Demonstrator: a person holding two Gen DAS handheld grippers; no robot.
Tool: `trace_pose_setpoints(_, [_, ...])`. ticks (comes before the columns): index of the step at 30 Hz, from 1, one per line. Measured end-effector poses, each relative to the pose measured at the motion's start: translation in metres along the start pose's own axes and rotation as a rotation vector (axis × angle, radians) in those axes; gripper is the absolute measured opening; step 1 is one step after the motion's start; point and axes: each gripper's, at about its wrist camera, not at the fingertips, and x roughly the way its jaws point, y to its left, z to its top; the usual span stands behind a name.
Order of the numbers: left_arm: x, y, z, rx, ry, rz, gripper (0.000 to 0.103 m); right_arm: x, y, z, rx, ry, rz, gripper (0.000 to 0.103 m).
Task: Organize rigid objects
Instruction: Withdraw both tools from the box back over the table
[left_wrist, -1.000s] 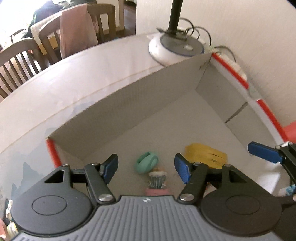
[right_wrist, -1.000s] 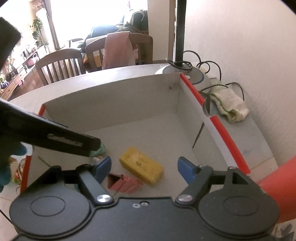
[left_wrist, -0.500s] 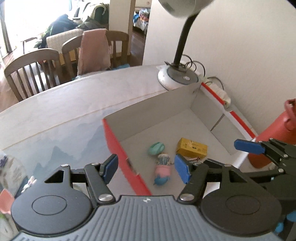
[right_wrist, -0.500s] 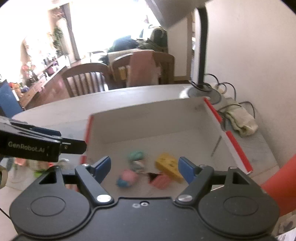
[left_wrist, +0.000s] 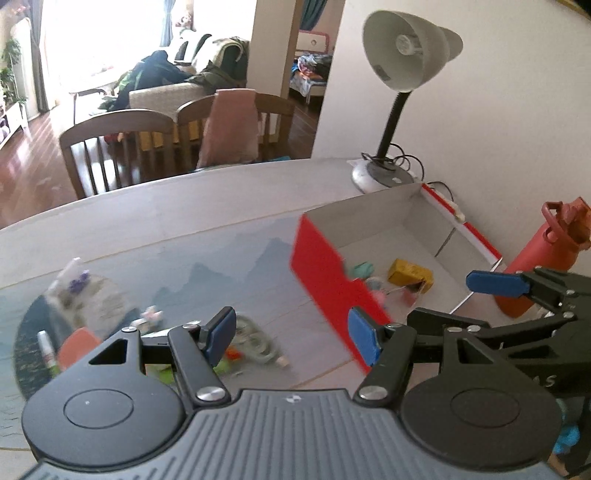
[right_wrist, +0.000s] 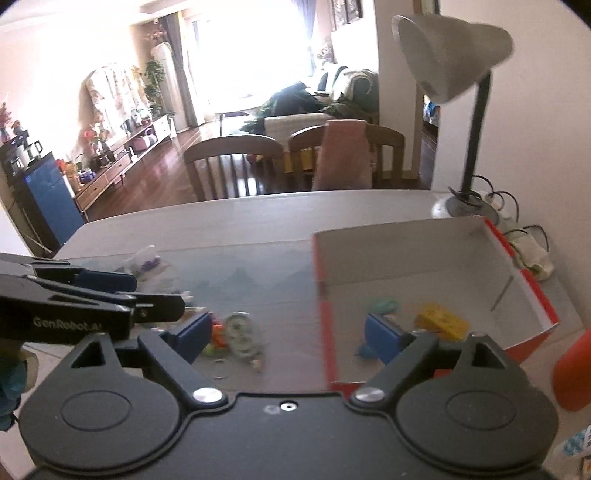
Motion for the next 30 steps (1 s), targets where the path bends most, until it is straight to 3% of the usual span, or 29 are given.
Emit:
trace_pose_setpoints(15, [-0.068, 0.116, -0.057, -0.054, -0.063, 0.027, 0.081, 0.018, 0.114, -0.011, -0.028, 0.003, 0.034, 0.098])
trace_pose_setpoints(21, [-0.077, 0.157, -0.074, -0.077, -0.069, 0.061, 0.084, 0.027, 0.144, -0.022, -0.047, 0.002, 0.064, 0.098])
trace_pose_setpoints(25, [-0.076, 0.175, -0.081, -0.084, -0.075, 0.076, 0.096, 0.036, 0.158, -0.026, -0.070, 0.012, 0.074, 0.098])
trace_pose_setpoints(30, [-0.068, 0.193, -0.093, -0.112, -0.092, 0.066, 0.102, 0.052, 0.164, -0.030, -0.083, 0.023, 0.058, 0.097])
